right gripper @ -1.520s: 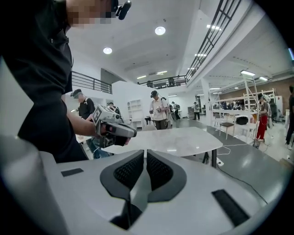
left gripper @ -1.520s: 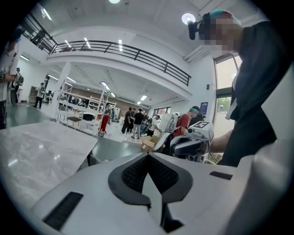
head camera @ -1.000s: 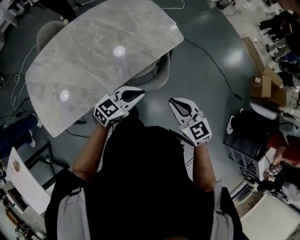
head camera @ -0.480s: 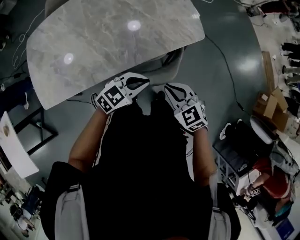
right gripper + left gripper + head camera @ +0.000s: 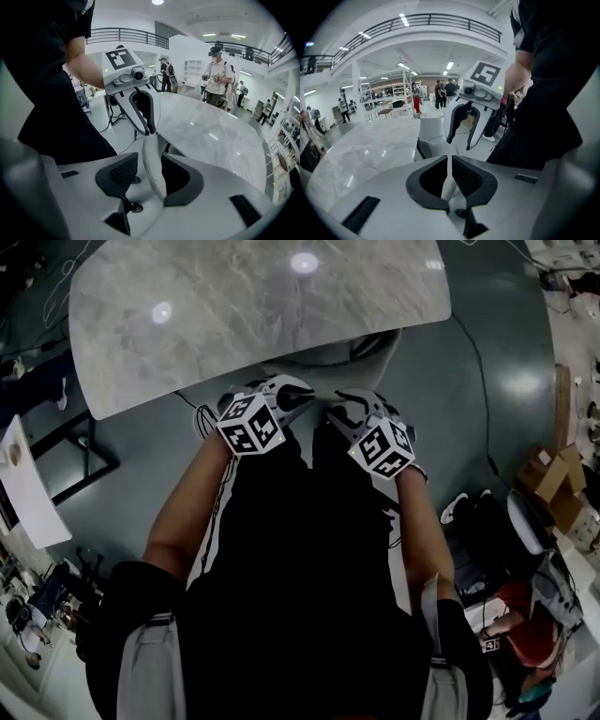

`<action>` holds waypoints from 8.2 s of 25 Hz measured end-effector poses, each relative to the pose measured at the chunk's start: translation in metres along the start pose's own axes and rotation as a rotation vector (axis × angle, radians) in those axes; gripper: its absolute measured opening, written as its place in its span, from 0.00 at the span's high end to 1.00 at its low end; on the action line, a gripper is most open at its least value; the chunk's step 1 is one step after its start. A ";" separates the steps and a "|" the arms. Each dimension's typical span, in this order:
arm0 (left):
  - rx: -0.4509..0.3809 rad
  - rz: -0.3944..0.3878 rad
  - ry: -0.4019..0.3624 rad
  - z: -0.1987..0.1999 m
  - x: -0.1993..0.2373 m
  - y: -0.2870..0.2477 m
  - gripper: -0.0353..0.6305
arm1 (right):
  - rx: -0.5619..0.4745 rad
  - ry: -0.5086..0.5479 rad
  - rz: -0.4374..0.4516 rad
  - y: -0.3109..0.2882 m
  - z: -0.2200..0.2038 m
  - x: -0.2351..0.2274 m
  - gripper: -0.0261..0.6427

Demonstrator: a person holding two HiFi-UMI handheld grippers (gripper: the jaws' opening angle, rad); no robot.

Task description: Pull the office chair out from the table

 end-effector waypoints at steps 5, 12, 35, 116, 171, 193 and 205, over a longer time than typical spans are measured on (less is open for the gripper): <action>0.112 -0.025 -0.066 -0.012 -0.004 -0.016 0.83 | 0.039 0.012 0.039 -0.018 -0.012 0.002 0.73; 0.258 -0.045 -0.168 -0.021 -0.010 -0.034 0.74 | 0.080 0.101 0.023 -0.030 -0.012 0.002 0.70; 0.380 -0.046 -0.202 -0.048 -0.013 -0.069 0.77 | 0.245 0.256 0.035 -0.069 -0.039 -0.001 0.77; 0.444 -0.120 -0.061 -0.057 -0.344 -0.068 0.82 | 0.256 0.117 0.165 0.023 -0.135 0.301 0.82; 0.487 -0.219 -0.074 -0.077 -0.641 -0.044 0.82 | 0.261 0.012 0.157 0.094 -0.206 0.589 0.82; 0.278 -0.193 0.079 -0.097 -0.655 -0.026 0.75 | 0.117 -0.055 0.145 0.120 -0.215 0.597 0.76; -0.218 0.008 0.172 0.011 -0.623 0.072 0.89 | -0.772 -0.417 -0.083 0.284 -0.127 0.545 0.92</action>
Point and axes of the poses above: the fingertips, and each gripper's own axes: y backward along the fingers, x to its left, z out of its top, the point moved 9 cm from there along y, backward along the fingers, and after that the axes turned 3 degrees about -x, right-handed, at the moved point
